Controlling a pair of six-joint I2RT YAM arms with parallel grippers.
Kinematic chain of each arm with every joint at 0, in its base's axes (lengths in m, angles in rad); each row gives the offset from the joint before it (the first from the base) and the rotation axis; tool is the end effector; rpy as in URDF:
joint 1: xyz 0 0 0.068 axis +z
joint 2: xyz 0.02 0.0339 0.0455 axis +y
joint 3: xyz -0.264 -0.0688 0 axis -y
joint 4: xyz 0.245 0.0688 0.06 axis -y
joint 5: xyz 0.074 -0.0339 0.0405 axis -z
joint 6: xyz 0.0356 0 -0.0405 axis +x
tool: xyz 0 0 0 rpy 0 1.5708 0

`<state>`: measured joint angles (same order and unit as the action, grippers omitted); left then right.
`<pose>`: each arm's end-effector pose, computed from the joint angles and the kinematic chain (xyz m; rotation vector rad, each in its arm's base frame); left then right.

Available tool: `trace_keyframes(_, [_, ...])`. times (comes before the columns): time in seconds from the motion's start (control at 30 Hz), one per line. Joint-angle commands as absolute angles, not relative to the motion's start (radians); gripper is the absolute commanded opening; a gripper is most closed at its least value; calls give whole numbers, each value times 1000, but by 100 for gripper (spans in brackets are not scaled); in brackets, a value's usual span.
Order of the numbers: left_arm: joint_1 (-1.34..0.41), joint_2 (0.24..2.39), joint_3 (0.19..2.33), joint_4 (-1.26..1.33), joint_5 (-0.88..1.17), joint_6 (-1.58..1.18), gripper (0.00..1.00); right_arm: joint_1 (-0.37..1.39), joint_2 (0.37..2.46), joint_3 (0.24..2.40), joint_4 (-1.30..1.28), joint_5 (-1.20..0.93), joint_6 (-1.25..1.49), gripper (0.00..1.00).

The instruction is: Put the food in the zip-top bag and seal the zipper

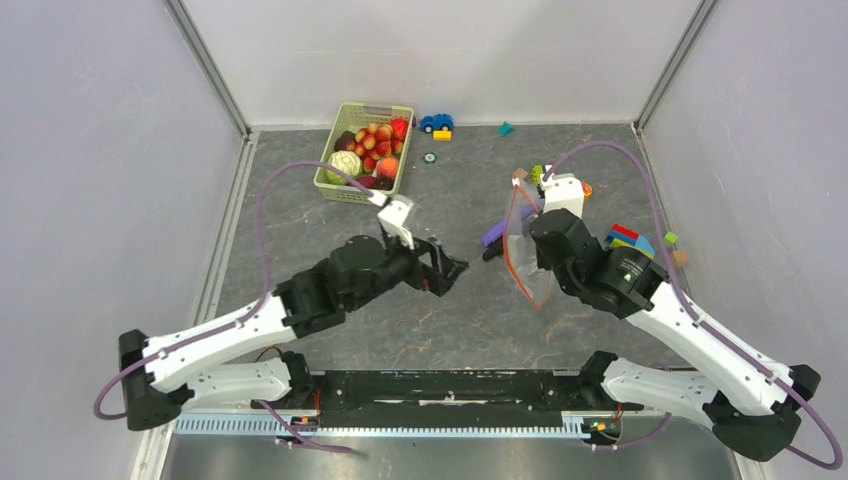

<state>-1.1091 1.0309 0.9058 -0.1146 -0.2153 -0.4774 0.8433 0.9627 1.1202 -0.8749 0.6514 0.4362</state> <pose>0.1140 -0.2120 0.3431 0.4367 1.8549 -0.9183 0.1350 0.1192 0.3606 -0.1085 2.1182 0.0010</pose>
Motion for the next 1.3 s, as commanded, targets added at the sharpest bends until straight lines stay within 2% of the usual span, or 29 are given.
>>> trace_keyframes(0.0, [-1019, 939, 896, -210, -374, -480, 100, 841, 995, 1181, -1000, 818, 478, 0])
trace_keyframes(0.13, [-761, 934, 856, -293, -352, -616, 100, 841, 1035, 1194, -1097, 912, 542, 0])
trace_keyframes(0.23, [-571, 984, 819, -259, -305, -697, 100, 838, 1073, 1183, -1140, 976, 583, 0])
trace_keyframes(0.43, [-306, 1237, 868, -144, -187, -806, 100, 831, 1199, 1162, -1094, 980, 630, 0])
trace_keyframes(0.57, [-244, 1387, 917, -30, -178, -852, 100, 828, 1254, 1127, -900, 876, 537, 0])
trace_keyframes(0.7, [-218, 1533, 1017, -34, -250, -856, 100, 812, 1268, 1089, -690, 707, 425, 0])
trace_keyframes(0.9, [-198, 1682, 1111, -22, -279, -888, 95, 790, 1308, 1089, -597, 572, 359, 0])
trace_keyframes(1.27, [-192, 1859, 1223, -127, -327, -935, 64, 754, 1287, 1046, -565, 545, 359, 0])
